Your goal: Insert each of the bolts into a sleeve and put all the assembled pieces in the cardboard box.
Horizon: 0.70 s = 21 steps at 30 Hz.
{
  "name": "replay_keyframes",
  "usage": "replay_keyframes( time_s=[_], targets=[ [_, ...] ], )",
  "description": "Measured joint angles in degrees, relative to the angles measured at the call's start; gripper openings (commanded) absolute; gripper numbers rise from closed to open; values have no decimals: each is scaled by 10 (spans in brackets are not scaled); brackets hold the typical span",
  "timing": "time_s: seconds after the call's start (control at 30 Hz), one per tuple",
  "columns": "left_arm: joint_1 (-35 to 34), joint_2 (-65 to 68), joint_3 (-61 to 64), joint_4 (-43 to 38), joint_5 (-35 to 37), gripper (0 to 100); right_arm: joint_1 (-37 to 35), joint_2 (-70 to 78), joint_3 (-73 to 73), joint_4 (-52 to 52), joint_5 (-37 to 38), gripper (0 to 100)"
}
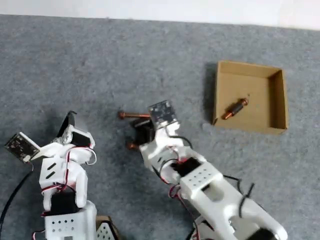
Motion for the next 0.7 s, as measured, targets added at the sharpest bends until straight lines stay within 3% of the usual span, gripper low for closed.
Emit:
replay_keyframes(
  time_s=[0.13, 0.5, 0.7],
  targets=[
    [0, 0, 0, 0, 0, 7, -4, 82, -18, -2, 0, 242],
    [1, 0, 0, 0, 2, 7, -4, 93, -53, -5, -2, 241],
    [1, 0, 0, 0, 1, 7, -4, 93, -53, -5, -52, 241]
  ],
)
